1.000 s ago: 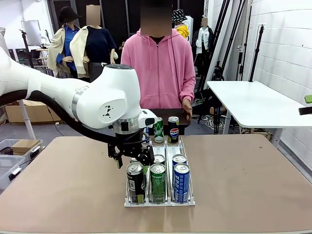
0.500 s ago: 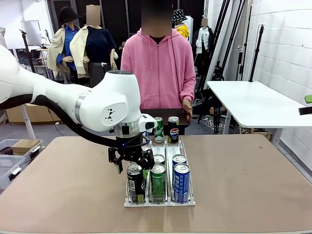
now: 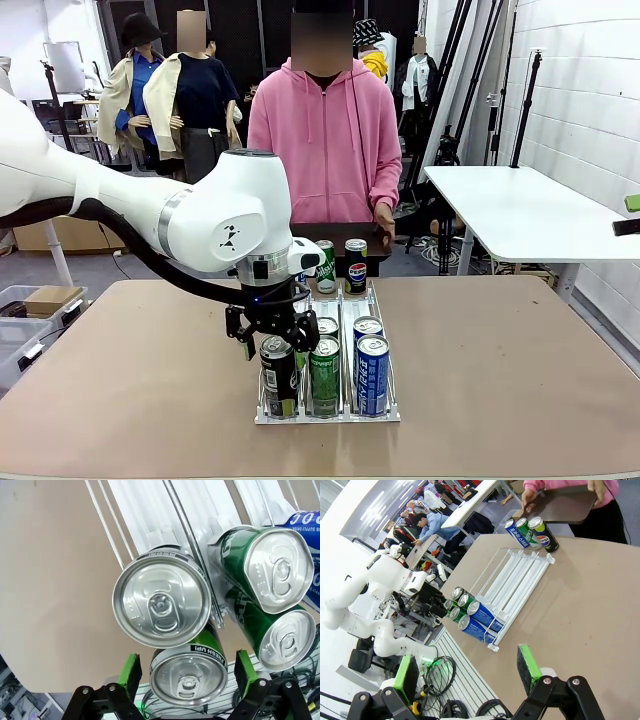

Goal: Retrieve and hand over the desired beverage to the person.
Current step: Pick up a can of the same type that the person held from the Automatic Can Dispenser.

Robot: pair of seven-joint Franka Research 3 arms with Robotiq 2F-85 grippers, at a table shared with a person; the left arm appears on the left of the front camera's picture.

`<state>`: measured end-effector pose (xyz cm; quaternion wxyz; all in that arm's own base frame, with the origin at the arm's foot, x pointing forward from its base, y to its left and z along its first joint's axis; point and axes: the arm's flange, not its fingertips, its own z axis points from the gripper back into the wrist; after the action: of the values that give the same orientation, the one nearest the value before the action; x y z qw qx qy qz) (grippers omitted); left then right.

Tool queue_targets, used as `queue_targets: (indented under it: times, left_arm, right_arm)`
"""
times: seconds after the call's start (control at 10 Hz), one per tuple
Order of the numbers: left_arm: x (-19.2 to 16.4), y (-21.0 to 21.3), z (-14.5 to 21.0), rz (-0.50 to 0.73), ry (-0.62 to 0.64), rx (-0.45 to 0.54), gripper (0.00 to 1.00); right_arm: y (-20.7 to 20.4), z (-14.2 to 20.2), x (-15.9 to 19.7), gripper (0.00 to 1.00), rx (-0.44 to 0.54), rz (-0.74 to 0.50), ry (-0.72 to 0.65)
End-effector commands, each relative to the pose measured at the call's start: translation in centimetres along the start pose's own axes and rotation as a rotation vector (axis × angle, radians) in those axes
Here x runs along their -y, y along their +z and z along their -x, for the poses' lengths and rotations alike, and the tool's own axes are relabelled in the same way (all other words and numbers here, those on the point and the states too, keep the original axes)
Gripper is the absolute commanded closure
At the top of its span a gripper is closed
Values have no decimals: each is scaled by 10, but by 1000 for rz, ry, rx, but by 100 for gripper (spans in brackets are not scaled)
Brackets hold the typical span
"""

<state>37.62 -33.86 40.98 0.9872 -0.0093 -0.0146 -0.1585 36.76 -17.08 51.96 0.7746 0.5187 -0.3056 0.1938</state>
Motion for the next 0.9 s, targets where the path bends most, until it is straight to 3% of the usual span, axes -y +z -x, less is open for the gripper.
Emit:
queue_targets:
  times: [0.0,0.3,0.4,0.8]
  left_arm:
    - [1,1,-5,42,-17,-15,7]
    - [1,3,-9,46,-29,-14,23]
    - [0,4,-10,47,-33,-14,34]
    - [-2,6,-12,56,-41,-22,96]
  right_arm:
    - [0,0,1,0,4,-12,14]
    - [0,0,1,0,4,-12,14]
    - [0,0,1,0,4,-12,14]
    - [0,0,1,0,4,-12,14]
